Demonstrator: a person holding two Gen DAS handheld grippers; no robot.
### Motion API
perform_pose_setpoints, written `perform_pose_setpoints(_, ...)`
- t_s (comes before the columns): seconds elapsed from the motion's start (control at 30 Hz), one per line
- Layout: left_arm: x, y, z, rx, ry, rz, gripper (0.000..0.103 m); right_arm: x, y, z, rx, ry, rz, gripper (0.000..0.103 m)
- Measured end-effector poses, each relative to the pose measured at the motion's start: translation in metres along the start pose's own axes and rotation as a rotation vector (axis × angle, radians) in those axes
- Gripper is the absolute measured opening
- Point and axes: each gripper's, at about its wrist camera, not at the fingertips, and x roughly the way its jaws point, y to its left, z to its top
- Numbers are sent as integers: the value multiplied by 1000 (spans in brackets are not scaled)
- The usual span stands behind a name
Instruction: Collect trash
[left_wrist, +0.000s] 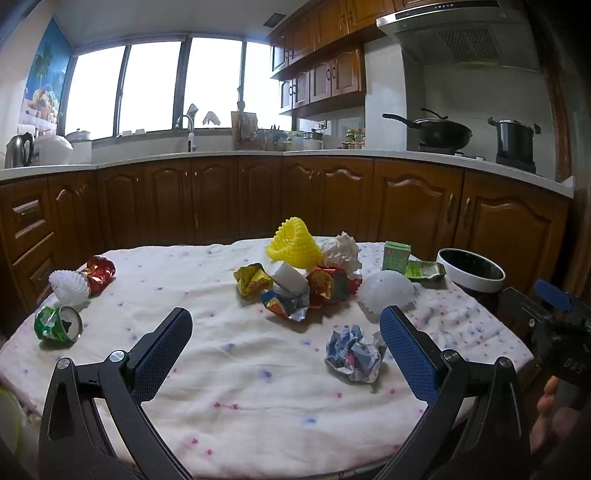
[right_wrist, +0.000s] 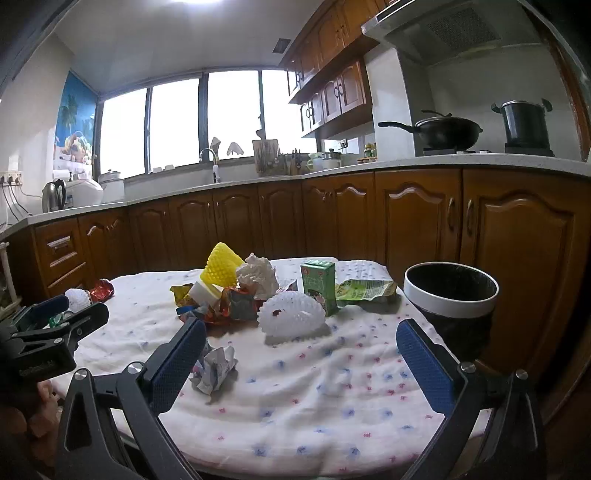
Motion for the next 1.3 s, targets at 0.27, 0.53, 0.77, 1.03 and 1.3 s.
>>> perform_pose_setpoints(0.27, 0, -1, 1, 2, 0, 0, 103, 0, 0, -1, 0, -1, -1, 103)
perform_pose_setpoints(0.53, 0, -1, 0, 4, -3, 0, 103, 0, 0, 0, -1, -1, -2, 103)
perform_pose_setpoints(0.77, 0, -1, 1, 0, -3, -1, 103, 0, 0, 0, 0, -1, -1, 103)
perform_pose_setpoints(1.03, 0, -1, 1, 1, 0, 0, 103, 1, 0, -1, -2, 2, -1, 103)
perform_pose_setpoints(1.3, 2, -1, 0, 3, 6, -2, 103, 3, 1, -2, 0, 6, -3, 103)
